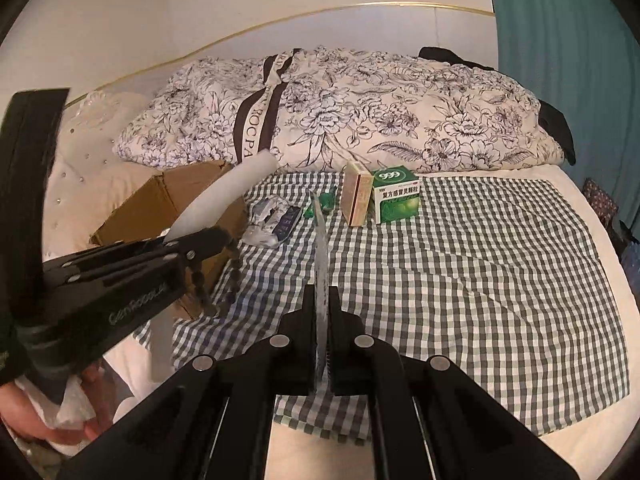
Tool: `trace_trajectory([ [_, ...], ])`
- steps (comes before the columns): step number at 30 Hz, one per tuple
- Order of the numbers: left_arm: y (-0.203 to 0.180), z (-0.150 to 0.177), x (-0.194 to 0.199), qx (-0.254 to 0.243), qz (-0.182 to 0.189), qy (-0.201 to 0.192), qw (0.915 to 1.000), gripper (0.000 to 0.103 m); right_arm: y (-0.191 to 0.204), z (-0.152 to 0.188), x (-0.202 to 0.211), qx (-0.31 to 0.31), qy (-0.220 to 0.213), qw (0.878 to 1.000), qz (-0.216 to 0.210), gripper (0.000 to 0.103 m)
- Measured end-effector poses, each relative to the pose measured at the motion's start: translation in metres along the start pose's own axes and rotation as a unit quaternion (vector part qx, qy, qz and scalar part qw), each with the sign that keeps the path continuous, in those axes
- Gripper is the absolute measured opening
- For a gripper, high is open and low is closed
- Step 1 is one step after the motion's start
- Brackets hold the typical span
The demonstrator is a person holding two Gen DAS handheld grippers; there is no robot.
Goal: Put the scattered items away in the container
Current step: 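Carry white strip and sachet into the cardboard box and open both tools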
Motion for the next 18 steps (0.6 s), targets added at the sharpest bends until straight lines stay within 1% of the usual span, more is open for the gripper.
trace_trajectory([
  [6, 0.003, -0.001, -0.004, 0.014, 0.019, -0.001, 0.9997, 0.011, -0.004, 0.007, -0.01, -0.007, 0.012, 1.0, 0.001, 0.003],
  [8, 0.003, -0.002, -0.007, 0.016, 0.014, 0.0, 0.9998, 0.011, -0.007, 0.008, -0.014, -0.012, 0.014, 1.0, 0.0, 0.003],
  [15, 0.004, -0.01, -0.019, 0.02, 0.015, 0.006, 0.9997, 0.011, -0.016, 0.008, -0.032, -0.023, 0.028, 0.999, -0.007, 0.003],
  [18, 0.005, -0.015, -0.022, 0.022, 0.016, 0.003, 0.9996, 0.014, -0.02, 0.006, -0.038, -0.026, 0.033, 0.999, -0.009, 0.003],
])
Point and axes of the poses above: each gripper's, at about its wrist camera, not at the fingertips, and x roughly against the way its jaws point, y to its left, z to its underside, the point moved 1 cm from there along -x, roughly the way its jaws point, and after that the axes turned 7 degrees about y, right-handed, at the moved point
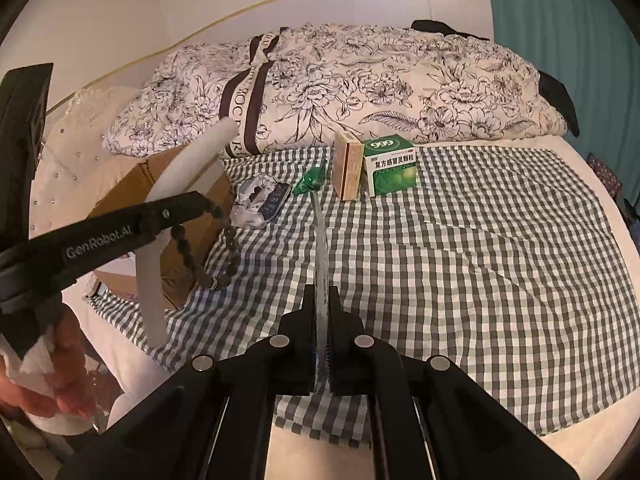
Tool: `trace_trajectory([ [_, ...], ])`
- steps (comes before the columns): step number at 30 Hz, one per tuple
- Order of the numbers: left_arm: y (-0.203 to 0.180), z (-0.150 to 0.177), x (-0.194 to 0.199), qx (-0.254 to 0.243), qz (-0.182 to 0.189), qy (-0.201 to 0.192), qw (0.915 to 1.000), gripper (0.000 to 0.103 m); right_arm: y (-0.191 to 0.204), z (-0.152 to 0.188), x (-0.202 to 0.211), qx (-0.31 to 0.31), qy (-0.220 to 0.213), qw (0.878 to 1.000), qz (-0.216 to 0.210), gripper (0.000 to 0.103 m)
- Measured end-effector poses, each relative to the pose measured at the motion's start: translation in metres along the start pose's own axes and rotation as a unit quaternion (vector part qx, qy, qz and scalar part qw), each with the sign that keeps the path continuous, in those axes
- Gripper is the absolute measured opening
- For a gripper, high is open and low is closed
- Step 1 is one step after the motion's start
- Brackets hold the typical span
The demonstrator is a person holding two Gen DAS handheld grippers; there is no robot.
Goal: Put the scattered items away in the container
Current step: 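Carry white strip and sachet into the cardboard box and open both tools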
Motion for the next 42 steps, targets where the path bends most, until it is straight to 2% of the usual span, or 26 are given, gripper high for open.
trace_trajectory([
  [11, 0.008, -0.012, 0.0, -0.01, -0.016, -0.01, 0.9998, 0.01, -0.003, -0.01, -0.017, -0.008, 0.009, 1.0, -0.005, 0.003],
  [18, 0.021, -0.022, 0.021, -0.02, -0.031, -0.023, 0.9991, 0.01, 0.021, -0.025, -0.013, 0.014, 0.005, 1.0, -0.002, 0.003],
  [24, 0.062, -0.037, 0.046, -0.01, -0.049, -0.036, 0.9981, 0.01, 0.07, -0.051, -0.009, 0.044, -0.011, 0.999, -0.02, 0.003],
  [30, 0.126, -0.044, 0.059, 0.019, -0.09, -0.037, 0.9951, 0.01, 0.139, -0.079, -0.017, 0.089, -0.022, 0.994, -0.058, 0.003],
  [34, 0.171, -0.045, 0.058, 0.045, -0.11, -0.031, 0.9924, 0.01, 0.181, -0.094, -0.041, 0.107, -0.006, 0.99, -0.092, 0.003],
  [42, 0.221, -0.048, 0.033, 0.072, -0.119, -0.008, 0.9902, 0.01, 0.239, -0.105, -0.104, 0.139, 0.048, 0.983, -0.108, 0.003],
])
Point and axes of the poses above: each gripper's, at about its wrist camera, not at the fingertips, and x roughly against the way its jaws point, y to its left, z to its underside, the point moved 1 cm from there along -x, roughly the way its jaws point, and after that the axes turned 7 degrees about y, right-handed, at the moved point
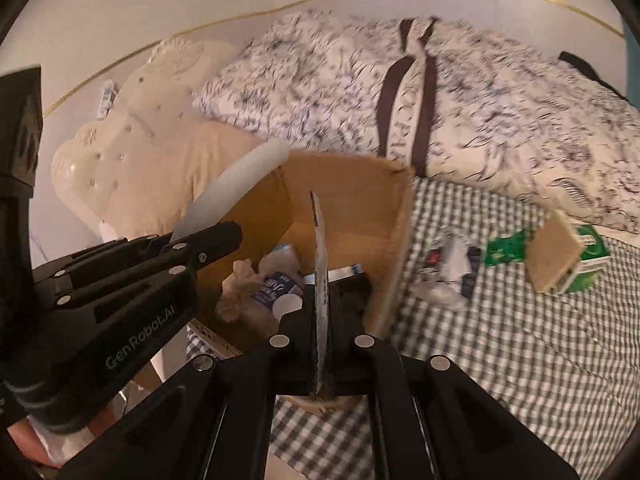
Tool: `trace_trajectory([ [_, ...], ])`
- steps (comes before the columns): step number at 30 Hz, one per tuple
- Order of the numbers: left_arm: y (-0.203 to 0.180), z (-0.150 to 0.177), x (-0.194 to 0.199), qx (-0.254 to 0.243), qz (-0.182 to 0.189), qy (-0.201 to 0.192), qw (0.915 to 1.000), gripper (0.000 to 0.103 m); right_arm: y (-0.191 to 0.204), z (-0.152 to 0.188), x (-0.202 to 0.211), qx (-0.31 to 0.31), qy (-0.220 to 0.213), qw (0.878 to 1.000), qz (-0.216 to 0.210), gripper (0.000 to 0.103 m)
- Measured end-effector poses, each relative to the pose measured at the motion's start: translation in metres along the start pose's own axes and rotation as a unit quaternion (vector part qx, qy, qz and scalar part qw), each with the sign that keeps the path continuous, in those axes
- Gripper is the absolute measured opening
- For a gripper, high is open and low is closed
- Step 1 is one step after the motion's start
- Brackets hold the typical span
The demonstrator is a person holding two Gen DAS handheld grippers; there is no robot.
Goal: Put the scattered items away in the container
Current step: 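Carry white strip and sachet into the cardboard box and open both tools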
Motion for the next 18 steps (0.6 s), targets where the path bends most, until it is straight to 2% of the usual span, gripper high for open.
trace_trajectory([
  [2, 0.006, -0.008, -0.01, 0.004, -0.001, 0.002, 1.0, 0.012, 0.002, -0.004, -0.015, 0.005, 0.012, 1.0, -0.001, 0.003],
  [4, 0.012, -0.016, -0.018, 0.011, -0.002, 0.001, 0.9999, 0.022, 0.001, -0.006, -0.025, 0.006, 0.014, 1.0, -0.001, 0.004],
  [5, 0.012, -0.019, -0.021, 0.013, -0.002, 0.001, 0.9999, 0.028, -0.001, -0.008, -0.028, 0.006, 0.014, 1.0, -0.001, 0.012],
  [6, 0.013, -0.022, -0.023, 0.014, -0.002, 0.002, 0.9999, 0.05, -0.003, -0.01, -0.031, 0.005, 0.012, 1.0, 0.003, 0.022],
  [7, 0.015, -0.024, -0.025, 0.017, -0.008, 0.001, 0.9998, 0.077, -0.004, -0.011, -0.034, 0.003, 0.008, 1.0, 0.011, 0.054],
  [8, 0.016, -0.028, -0.027, 0.024, -0.017, -0.004, 0.9996, 0.085, -0.006, -0.012, -0.035, 0.002, 0.003, 1.0, 0.018, 0.075],
  [10, 0.018, -0.032, -0.027, 0.03, -0.02, -0.011, 0.9993, 0.089, -0.008, -0.013, -0.032, 0.006, -0.023, 0.999, 0.032, 0.076],
  [13, 0.019, -0.036, -0.029, 0.034, -0.029, -0.006, 0.999, 0.09, -0.01, -0.013, -0.029, 0.01, -0.032, 0.999, 0.041, 0.076],
  [18, 0.006, -0.024, -0.022, 0.027, -0.046, -0.003, 0.9986, 0.093, -0.028, -0.003, -0.006, 0.001, -0.055, 0.996, 0.069, 0.076],
])
Point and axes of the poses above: each gripper's, at about its wrist camera, not at the fingertips, and x roughly against the way its jaws point, y to its left, z to its underside, the point moved 1 cm from there along -x, roughly the way its jaws point, and after that the axes turned 7 degrees about y, right-handed, at the moved point
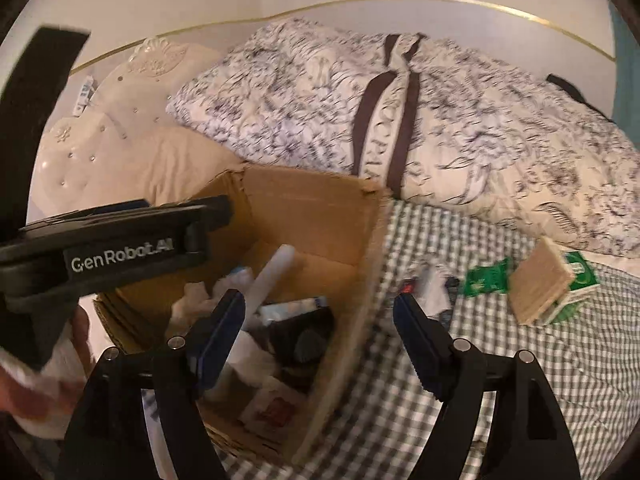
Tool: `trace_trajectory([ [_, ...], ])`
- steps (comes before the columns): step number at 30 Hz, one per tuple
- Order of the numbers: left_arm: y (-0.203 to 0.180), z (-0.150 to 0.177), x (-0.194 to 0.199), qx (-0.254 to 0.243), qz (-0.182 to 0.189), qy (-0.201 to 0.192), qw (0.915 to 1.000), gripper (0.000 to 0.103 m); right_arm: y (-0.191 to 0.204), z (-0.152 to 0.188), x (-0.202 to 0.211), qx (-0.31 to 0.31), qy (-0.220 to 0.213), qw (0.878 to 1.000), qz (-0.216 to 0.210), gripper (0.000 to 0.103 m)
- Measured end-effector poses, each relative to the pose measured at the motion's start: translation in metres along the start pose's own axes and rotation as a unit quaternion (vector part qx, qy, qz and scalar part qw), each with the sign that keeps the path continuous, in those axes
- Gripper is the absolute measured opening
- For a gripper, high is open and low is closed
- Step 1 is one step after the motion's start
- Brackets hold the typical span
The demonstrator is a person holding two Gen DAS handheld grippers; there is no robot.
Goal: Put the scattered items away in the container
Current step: 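Carry white strip and sachet into the cardboard box and open both tools, then grasp the dark bead bracelet with left tool while right tool moves toward the tan box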
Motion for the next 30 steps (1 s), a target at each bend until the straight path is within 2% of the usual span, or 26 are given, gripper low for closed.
trace_trajectory([
  [3, -0.017, 0.016, 0.011, -0.006, -0.002, -0.005, 1.0, 0.097, -0.024, 0.014, 0.02, -0.015, -0.012, 1.0, 0.024, 0.077],
  [5, -0.036, 0.029, 0.018, -0.021, 0.011, -0.008, 0.9997, 0.099, -0.046, 0.028, 0.037, -0.033, -0.017, 0.998, 0.04, 0.077],
  [10, -0.081, 0.057, 0.029, -0.046, 0.036, -0.003, 0.9983, 0.1, -0.097, 0.062, 0.067, -0.078, -0.01, 0.995, 0.058, 0.077],
  [15, -0.123, 0.092, 0.036, -0.063, 0.052, -0.004, 0.9967, 0.1, -0.13, 0.103, 0.089, -0.107, -0.003, 0.992, 0.074, 0.077],
  [22, -0.174, 0.15, 0.02, -0.11, 0.059, 0.022, 0.992, 0.1, -0.166, 0.157, 0.097, -0.14, 0.009, 0.986, 0.087, 0.077],
  [25, -0.196, 0.172, 0.006, -0.129, 0.069, 0.04, 0.9884, 0.1, -0.182, 0.171, 0.099, -0.156, 0.007, 0.984, 0.089, 0.077],
  [30, -0.224, 0.189, -0.022, -0.143, 0.086, 0.062, 0.9841, 0.1, -0.207, 0.183, 0.094, -0.174, 0.007, 0.981, 0.086, 0.077],
])
Point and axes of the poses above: each gripper's, at about its wrist camera, not at the fingertips, and x roughly against the way its jaws point, y to its left, z to its underside, the point moved 1 cm from there along -x, roughly the way its jaws point, and after that the axes turned 7 degrees about y, right-handed, at the moved point
